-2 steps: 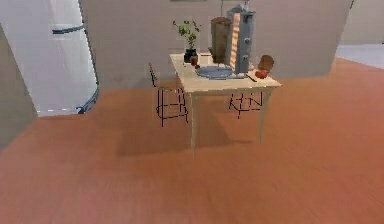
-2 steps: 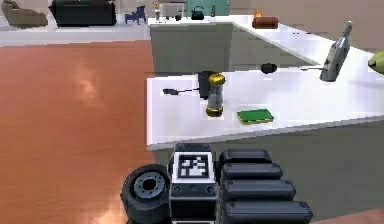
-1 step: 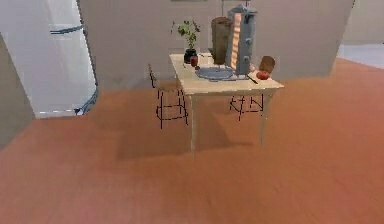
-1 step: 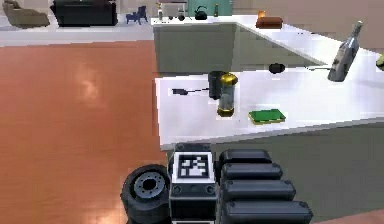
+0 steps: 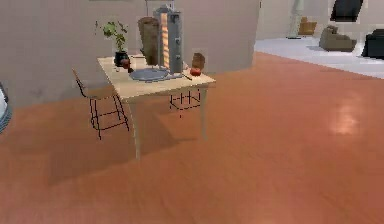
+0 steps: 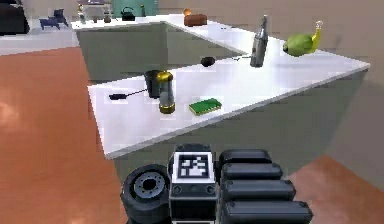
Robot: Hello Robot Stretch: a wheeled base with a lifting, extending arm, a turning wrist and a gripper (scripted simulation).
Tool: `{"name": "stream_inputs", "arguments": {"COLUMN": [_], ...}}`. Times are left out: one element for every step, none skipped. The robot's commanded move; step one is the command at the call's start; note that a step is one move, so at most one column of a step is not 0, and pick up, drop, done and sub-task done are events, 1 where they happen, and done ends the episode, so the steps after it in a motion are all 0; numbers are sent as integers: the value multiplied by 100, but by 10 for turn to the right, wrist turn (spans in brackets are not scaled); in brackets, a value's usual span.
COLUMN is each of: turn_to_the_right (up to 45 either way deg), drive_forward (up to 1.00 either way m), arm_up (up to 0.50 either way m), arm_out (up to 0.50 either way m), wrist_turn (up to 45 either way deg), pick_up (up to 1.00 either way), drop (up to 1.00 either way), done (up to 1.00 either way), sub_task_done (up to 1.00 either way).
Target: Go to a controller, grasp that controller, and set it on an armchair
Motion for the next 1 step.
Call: {"name": "stream_inputs", "arguments": {"turn_to_the_right": [0], "drive_forward": [55], "arm_up": [0], "arm_out": [0], "wrist_turn": [0], "pick_up": [0], "drop": [0], "done": [0], "sub_task_done": [0]}}
